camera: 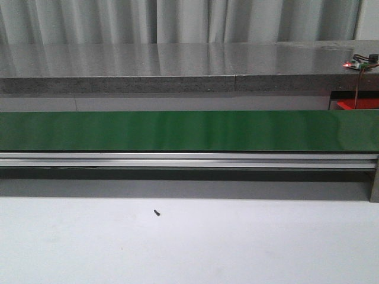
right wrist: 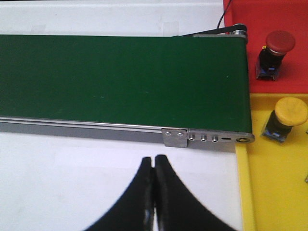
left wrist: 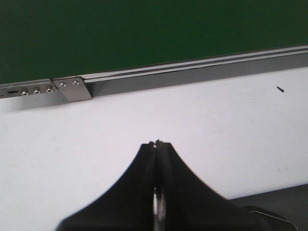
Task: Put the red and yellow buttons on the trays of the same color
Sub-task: 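Lift the right gripper away from the trays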
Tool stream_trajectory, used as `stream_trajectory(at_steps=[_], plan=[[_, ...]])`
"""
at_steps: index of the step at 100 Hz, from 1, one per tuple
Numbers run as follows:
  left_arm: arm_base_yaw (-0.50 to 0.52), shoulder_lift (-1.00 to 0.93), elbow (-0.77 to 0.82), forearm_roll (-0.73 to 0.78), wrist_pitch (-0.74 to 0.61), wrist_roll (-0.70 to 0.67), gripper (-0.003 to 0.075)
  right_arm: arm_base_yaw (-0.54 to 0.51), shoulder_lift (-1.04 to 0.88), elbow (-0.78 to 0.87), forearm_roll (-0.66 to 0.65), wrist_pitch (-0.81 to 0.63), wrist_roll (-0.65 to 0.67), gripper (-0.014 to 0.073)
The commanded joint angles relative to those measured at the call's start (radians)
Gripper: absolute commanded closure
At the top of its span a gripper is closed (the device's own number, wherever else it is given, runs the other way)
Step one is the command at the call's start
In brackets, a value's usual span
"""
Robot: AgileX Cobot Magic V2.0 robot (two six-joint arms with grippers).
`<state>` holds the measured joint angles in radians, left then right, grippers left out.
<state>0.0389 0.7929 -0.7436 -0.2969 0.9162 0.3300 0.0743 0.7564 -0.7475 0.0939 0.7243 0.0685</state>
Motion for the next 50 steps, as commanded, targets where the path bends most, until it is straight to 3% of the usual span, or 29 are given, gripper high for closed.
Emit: stream_trajectory(at_steps=[1,15,29,50], plan=[[-0.008,-0.005,-0.025,-0.024,-0.044,0.002,0.074,0.002,-0.018,-0.019,0.007,-0.074,-0.008,0.0662],[-0.008,-0.005,-0.028,-0.024,-0.056,-0.011,0.074,0.002,-0.023,-0.019,0.007,-0.079,-0.008,0.0662],[0.023,-0.005,-0.063,0.005,-0.105,-0.122,0.074,0.002,-0.023,-0.019,0.007,-0.079,-0.008,0.0662],[0.167,0.045,-0.153,0.062,-0.091,-0.171,0.074,0.002,-0.023,-0.019,0.007,-0.08,-0.008,0.0662]])
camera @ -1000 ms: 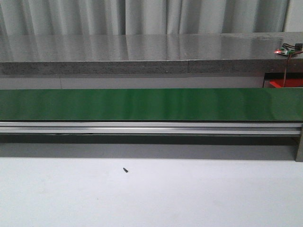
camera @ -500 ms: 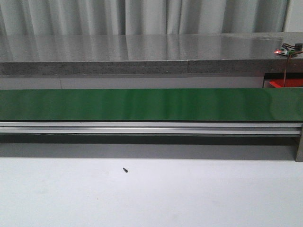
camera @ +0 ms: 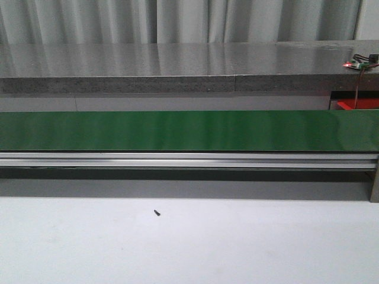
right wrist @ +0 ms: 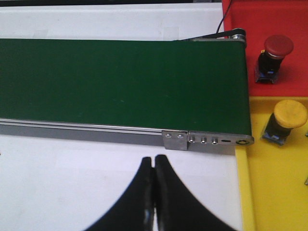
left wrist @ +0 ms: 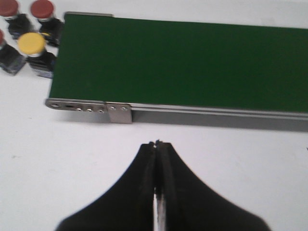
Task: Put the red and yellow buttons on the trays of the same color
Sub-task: 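Lift the right gripper away from the trays, then grasp a red button from the cluster with the left gripper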
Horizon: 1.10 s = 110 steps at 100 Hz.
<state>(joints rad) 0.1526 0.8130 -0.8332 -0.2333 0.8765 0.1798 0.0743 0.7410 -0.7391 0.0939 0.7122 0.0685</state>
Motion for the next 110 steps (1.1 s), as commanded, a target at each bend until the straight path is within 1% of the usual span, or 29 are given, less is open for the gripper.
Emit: stream_trajectory(at_steps=[1,20,41,47,50,54,57,59,61,64,65,66,73,77,83,94,110], plan=[[0.073,0.03,-0.071,-0.002,-0.051,-0.021,0.074,0.002,-0.008,-0.027,0.007,-0.068,-0.008,0.0662],[0.228,0.131,-0.152,-0.002,-0.015,-0.021,0.074,0.002,-0.008,-0.027,0.007,-0.068,-0.008,0.0662],[0.307,0.279,-0.218,-0.003,-0.009,-0.035,0.0738,0.002,-0.008,-0.027,0.007,-0.067,-0.008,0.0662],[0.322,0.324,-0.241,-0.005,-0.005,-0.035,0.0723,0.002,-0.008,-0.027,0.007,-0.067,-0.008,0.0662],[0.326,0.347,-0.254,-0.005,-0.001,-0.035,0.0701,0.002,-0.008,-0.027,0.007,-0.067,-0.008,0.0662],[0.331,0.38,-0.276,-0.005,0.002,-0.035,0.065,0.002,-0.008,-0.027,0.007,-0.067,-0.008,0.0662],[0.331,0.407,-0.295,-0.005,0.002,-0.035,0.0592,0.002,-0.008,-0.027,0.007,-0.067,-0.008,0.0662],[0.331,0.417,-0.303,-0.005,0.004,-0.035,0.0567,0.002,-0.008,-0.027,0.007,-0.067,-0.008,0.0662],[0.331,0.432,-0.32,-0.005,0.004,-0.035,0.0512,0.002,-0.008,-0.027,0.007,-0.067,-0.008,0.0662],[0.331,0.453,-0.333,-0.005,0.004,-0.035,0.0468,0.002,-0.008,-0.027,0.007,-0.067,-0.008,0.0662],[0.331,0.463,-0.346,-0.005,0.004,-0.035,0.0421,0.002,-0.008,-0.027,0.007,-0.067,-0.008,0.0662],[0.331,0.468,-0.346,-0.005,0.004,-0.035,0.0421,0.002,-0.008,-0.027,0.007,-0.067,-0.008,0.0662],[0.331,0.517,-0.394,-0.005,0.004,-0.035,0.0252,0.002,-0.008,-0.027,0.007,-0.067,-0.008,0.0662],[0.331,0.545,-0.422,-0.005,0.012,-0.044,0.0184,0.002,-0.008,-0.027,0.007,-0.067,-0.008,0.0662],[0.331,0.583,-0.46,-0.002,0.026,-0.043,0.0141,0.002,-0.008,-0.027,0.007,-0.067,-0.008,0.0662],[0.331,0.657,-0.531,0.0,0.054,-0.045,0.0152,0.002,-0.008,-0.027,0.007,-0.067,-0.008,0.0662],[0.331,0.761,-0.634,0.0,0.081,-0.088,0.0154,0.002,-0.008,-0.027,0.007,-0.07,-0.008,0.0662]])
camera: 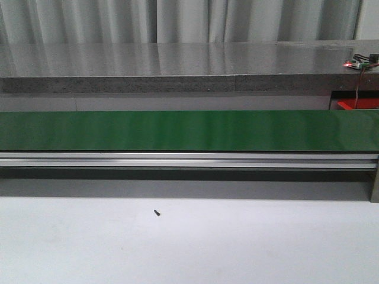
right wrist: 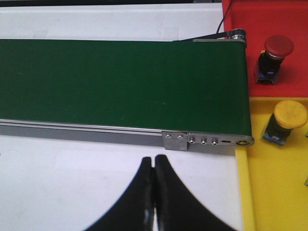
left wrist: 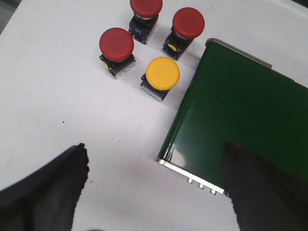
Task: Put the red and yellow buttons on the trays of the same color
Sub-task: 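Grasp a red button from the cluster with the left gripper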
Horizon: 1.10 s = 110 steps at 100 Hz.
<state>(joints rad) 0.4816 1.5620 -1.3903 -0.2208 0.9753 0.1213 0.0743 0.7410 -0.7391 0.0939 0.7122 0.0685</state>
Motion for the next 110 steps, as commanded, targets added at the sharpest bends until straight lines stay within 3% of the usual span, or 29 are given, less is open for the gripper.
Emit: stream_trajectory(at_steps=[1,32,57,110], plan=[[0.002,0.017,-0.081,-0.012,-0.015,-0.029,0.0154,0.002,-0.008,-0.027,0.007,-0.07,-0.008,0.0662],[0.002,0.214,-0.249,0.016,0.068,-0.061,0.0154,0.002,-0.008,-0.027,0.007,-0.073,-0.008,0.0662],[0.002,0.315,-0.31,0.113,0.025,-0.142,0.0154,0.002,-0.008,-0.027,0.007,-0.073,-0.008,0.0662],[0.002,0.483,-0.402,0.068,-0.078,-0.187,0.0154,0.002,-0.008,-0.026,0.007,-0.072,-0.008,0.0662]])
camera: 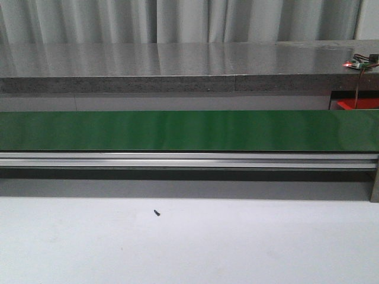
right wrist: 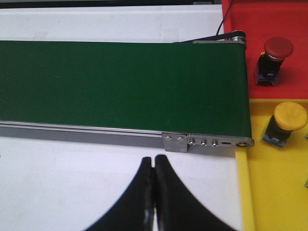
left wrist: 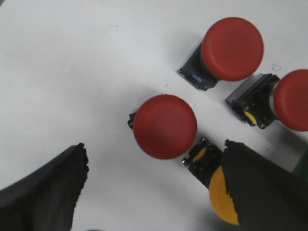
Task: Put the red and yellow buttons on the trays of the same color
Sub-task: 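Grasp a red button from the cluster with the left gripper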
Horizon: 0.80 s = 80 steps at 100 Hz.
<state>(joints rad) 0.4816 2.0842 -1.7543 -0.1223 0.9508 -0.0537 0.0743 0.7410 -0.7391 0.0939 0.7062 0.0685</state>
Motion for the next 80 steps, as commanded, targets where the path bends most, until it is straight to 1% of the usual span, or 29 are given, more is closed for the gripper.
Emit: stream_trajectory(at_steps=[1,28,35,44,52,63,70,80], plan=[[0.002,-0.036,-0.038,-0.031,-0.054,-0.012,0.0154,0.002,-0.008,-0.026,0.007,-0.066,-0.008,0.0662],[0.002,0.017,-0.038,-0.049,-0.106,-0.012,0.0154,0.002,-0.008,-0.026,0.007,-0.062,-0.008,0.0662],[0.002,0.024,-0.038,-0.049,-0.113,-0.012,0.0168,0.002,-0.008,-0.026,0.007,-0.059,-0.008,0.0662],[0.002,0.028,-0.038,-0.049,-0.115,-0.012,0.0243,0.002,-0.008,-0.026,0.007,-0.058,-0.008,0.0662],[0.002,0.028,-0.038,-0.049,-0.128,-0.012,0.034,0.002,-0.008,-0.026,0.007,-0.058,-0.008,0.0662],[0.002,0.028,-0.042,-0.049,-0.134,-0.012,0.0442,0.002,-0.008,-0.026,0.007,-0.058,-0.008,0.0662],[0.002,0.028,-0.042,-0.049,-0.136,-0.012,0.0477,0.002,-0.008,-0.026,0.007,-0.058,-0.008,0.0662],[0.002,0.028,-0.042,-0.049,-0.136,-0.012,0.049,0.002,-0.008,-0.026,0.007,-0.058,-0.008,0.0662]])
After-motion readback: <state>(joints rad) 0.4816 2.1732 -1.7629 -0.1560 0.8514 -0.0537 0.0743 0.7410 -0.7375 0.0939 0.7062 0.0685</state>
